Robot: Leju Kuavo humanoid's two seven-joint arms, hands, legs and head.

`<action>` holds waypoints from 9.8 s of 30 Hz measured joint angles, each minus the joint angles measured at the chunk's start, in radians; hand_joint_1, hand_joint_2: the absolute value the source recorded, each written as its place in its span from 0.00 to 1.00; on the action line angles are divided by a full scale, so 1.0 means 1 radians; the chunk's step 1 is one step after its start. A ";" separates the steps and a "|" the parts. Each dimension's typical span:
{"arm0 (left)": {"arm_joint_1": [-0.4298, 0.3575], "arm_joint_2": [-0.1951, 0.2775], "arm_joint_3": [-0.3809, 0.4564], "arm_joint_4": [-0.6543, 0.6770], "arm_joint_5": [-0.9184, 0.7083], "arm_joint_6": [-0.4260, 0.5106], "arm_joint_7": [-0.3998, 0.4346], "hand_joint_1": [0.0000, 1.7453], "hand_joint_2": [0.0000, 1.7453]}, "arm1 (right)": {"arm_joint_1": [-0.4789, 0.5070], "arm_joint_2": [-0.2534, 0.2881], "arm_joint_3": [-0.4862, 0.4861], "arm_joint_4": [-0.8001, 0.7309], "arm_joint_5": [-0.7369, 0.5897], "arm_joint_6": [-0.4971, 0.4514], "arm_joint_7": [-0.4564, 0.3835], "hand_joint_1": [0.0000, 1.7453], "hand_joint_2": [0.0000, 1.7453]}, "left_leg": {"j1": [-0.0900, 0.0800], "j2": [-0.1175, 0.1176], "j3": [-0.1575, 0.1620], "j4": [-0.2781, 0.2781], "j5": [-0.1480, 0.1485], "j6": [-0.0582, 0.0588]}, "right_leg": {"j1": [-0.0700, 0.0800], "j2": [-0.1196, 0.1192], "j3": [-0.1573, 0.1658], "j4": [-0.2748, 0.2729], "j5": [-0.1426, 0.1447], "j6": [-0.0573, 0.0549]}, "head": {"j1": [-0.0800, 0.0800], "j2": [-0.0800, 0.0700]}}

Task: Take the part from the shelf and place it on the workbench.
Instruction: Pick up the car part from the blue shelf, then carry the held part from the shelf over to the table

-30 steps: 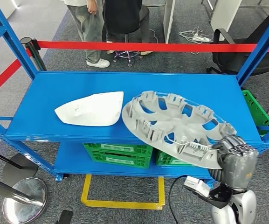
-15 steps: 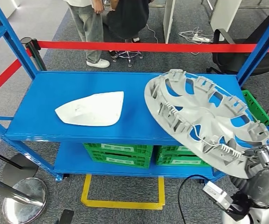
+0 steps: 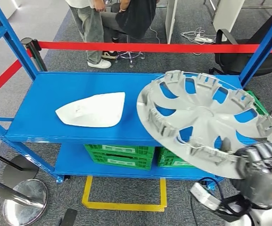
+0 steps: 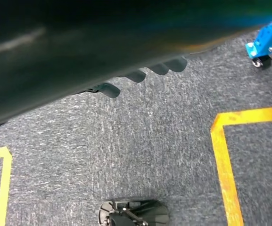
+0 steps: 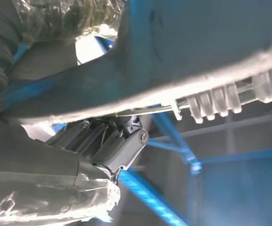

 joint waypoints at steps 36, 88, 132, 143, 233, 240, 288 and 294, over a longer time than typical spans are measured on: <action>-0.016 -0.001 -0.040 0.000 -0.013 0.003 0.012 0.00 1.00 | -0.124 -0.120 0.303 -0.016 0.124 0.000 0.249 1.00 1.00 | 0.000 0.000 0.000 0.000 0.001 -0.001 | 0.000 0.001 -0.002 0.000 0.000 0.000 | 0.000 0.000; -0.003 -0.003 -0.031 0.000 0.020 0.028 0.005 0.00 1.00 | -0.042 -0.114 0.257 0.152 -0.586 0.002 0.102 1.00 1.00 | -0.004 0.002 -0.001 0.002 0.000 0.001 | -0.004 0.002 -0.002 -0.001 0.002 0.001 | 0.000 0.000; 0.001 -0.009 -0.020 0.000 0.015 0.071 0.027 0.00 1.00 | 0.032 -0.116 0.205 0.076 -0.482 -0.003 0.075 1.00 1.00 | 0.001 0.008 -0.003 -0.009 0.012 0.020 | 0.002 0.001 -0.098 0.202 -0.110 0.009 | 0.002 0.000; 0.001 -0.013 -0.020 0.000 0.012 0.077 0.037 0.00 1.00 | 0.044 -0.115 0.191 0.071 -0.482 -0.003 0.077 1.00 1.00 | -0.006 0.007 -0.008 0.002 0.005 -0.006 | 0.008 0.002 0.000 -0.003 0.004 -0.025 | 0.000 0.000; 0.000 -0.017 -0.019 0.000 0.006 0.090 0.053 0.00 1.00 | 0.108 -0.122 0.170 0.010 -0.606 -0.003 0.075 1.00 1.00 | -0.013 0.016 -0.016 -0.034 0.060 0.006 | 0.015 -0.002 0.090 -0.043 -0.032 -0.014 | 0.000 0.000; 0.002 -0.015 -0.019 0.000 0.004 0.090 0.053 0.00 1.00 | 0.111 -0.122 0.162 0.009 -0.607 -0.002 0.076 1.00 1.00 | -0.003 0.012 -0.109 0.220 -0.111 -0.029 | 0.011 -0.006 0.046 -0.052 0.011 -0.052 | -0.009 0.000; -0.004 -0.020 -0.021 0.000 -0.011 0.096 0.060 0.00 1.00 | 0.149 -0.124 0.131 -0.021 -0.650 -0.003 0.076 1.00 1.00 | -0.009 0.016 0.010 -0.052 0.035 0.038 | 0.010 -0.004 -0.098 0.252 -0.121 0.009 | -0.001 0.000; -0.005 -0.022 -0.021 0.001 -0.011 0.092 0.060 0.00 1.00 | 0.150 -0.125 0.129 -0.025 -0.651 -0.003 0.076 1.00 1.00 | -0.015 0.016 -0.018 -0.040 0.061 0.015 | 0.015 -0.002 0.109 -0.055 -0.048 -0.009 | -0.002 0.000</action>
